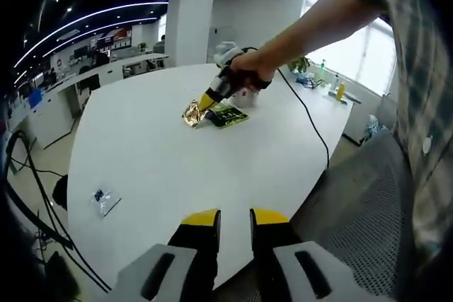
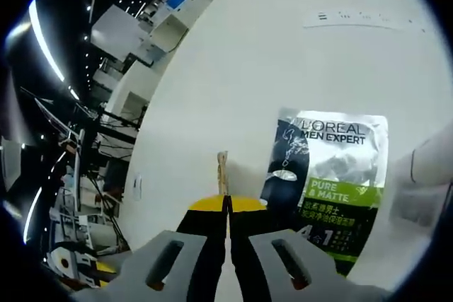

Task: Arrange the skincare products in the storage area until every visible bottle or jar stands upright without overlapping.

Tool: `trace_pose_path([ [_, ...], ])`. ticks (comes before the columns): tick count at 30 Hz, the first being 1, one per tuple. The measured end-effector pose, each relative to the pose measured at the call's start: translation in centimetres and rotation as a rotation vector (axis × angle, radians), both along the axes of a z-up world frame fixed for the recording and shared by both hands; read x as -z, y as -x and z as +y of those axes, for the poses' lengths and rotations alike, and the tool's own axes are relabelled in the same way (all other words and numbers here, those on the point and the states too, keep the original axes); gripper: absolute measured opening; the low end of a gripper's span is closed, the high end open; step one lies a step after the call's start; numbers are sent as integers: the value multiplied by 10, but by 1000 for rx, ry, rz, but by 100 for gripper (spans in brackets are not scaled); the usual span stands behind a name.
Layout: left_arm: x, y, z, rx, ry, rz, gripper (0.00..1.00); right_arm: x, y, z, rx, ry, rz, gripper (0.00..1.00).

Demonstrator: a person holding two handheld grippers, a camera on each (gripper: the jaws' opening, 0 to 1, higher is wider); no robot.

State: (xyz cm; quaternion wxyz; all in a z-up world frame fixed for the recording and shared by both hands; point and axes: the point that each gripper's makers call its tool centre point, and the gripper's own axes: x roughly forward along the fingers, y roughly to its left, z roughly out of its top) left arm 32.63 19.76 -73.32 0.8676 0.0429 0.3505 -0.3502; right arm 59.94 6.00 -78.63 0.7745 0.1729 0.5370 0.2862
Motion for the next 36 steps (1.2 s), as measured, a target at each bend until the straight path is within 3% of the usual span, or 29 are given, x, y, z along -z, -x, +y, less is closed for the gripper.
trace_pose_path([
  [20, 1, 0, 0, 0, -10, -2, 17, 3, -1, -3, -3, 17, 10, 0],
  [36, 3, 0, 2, -1, -20, 6, 17, 4, -13, -11, 18, 29, 23, 0],
])
